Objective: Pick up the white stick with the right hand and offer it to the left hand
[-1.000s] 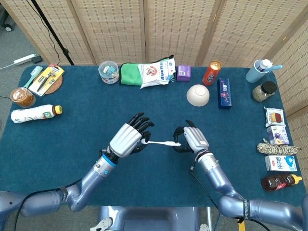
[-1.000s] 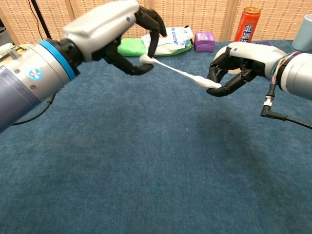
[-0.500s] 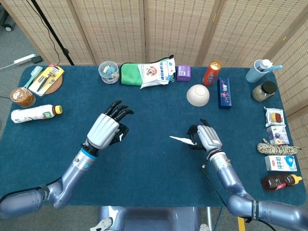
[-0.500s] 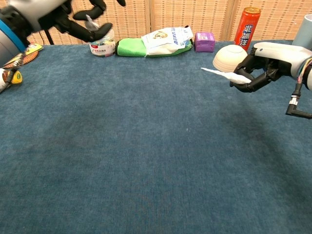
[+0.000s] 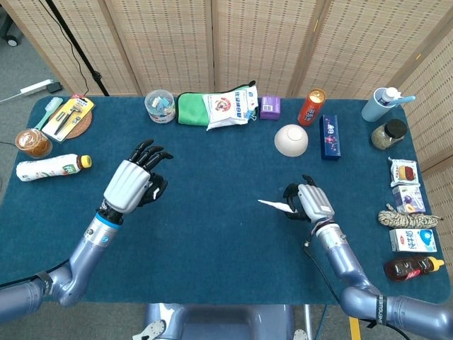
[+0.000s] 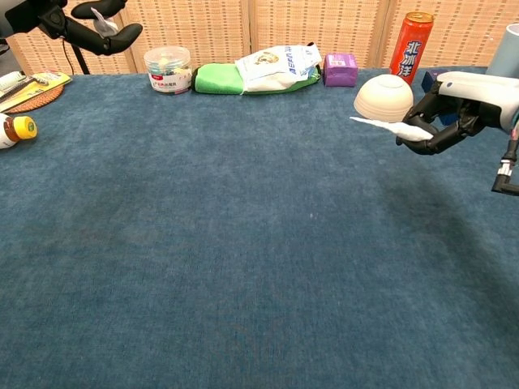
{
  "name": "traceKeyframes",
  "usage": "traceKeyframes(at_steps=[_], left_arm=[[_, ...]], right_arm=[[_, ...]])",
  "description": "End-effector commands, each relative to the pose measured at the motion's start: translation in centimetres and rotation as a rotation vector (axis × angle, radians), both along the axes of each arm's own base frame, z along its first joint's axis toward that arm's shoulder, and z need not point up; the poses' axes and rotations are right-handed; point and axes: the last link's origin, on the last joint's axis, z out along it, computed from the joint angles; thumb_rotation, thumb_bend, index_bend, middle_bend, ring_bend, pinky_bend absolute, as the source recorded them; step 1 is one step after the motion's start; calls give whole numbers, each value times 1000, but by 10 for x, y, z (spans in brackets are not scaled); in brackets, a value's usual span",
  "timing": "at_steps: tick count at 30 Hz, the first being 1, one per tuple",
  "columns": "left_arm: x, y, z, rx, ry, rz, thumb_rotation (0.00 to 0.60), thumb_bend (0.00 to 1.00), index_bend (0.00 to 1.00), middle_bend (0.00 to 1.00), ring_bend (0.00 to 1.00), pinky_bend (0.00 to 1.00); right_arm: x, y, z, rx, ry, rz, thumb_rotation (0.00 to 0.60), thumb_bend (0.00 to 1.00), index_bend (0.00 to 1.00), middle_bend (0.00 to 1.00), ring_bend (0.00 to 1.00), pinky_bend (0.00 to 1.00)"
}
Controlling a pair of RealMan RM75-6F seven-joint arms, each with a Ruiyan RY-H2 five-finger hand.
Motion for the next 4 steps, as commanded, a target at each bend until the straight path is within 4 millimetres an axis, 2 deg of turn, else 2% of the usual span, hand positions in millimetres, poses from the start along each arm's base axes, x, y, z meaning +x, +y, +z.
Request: traceKeyframes(at_steps=[1,4], left_arm=[[1,0,-1,0,-2,-2,600,416,857,307,187,114],[1,0,-2,0,1,-5,600,415,853,305,188,114]], right_arm=[[-1,0,1,-4,0,-1,600,652,803,399,366,0],[-2,0,2,-5,1,-4,600,652,801,399,365,0]])
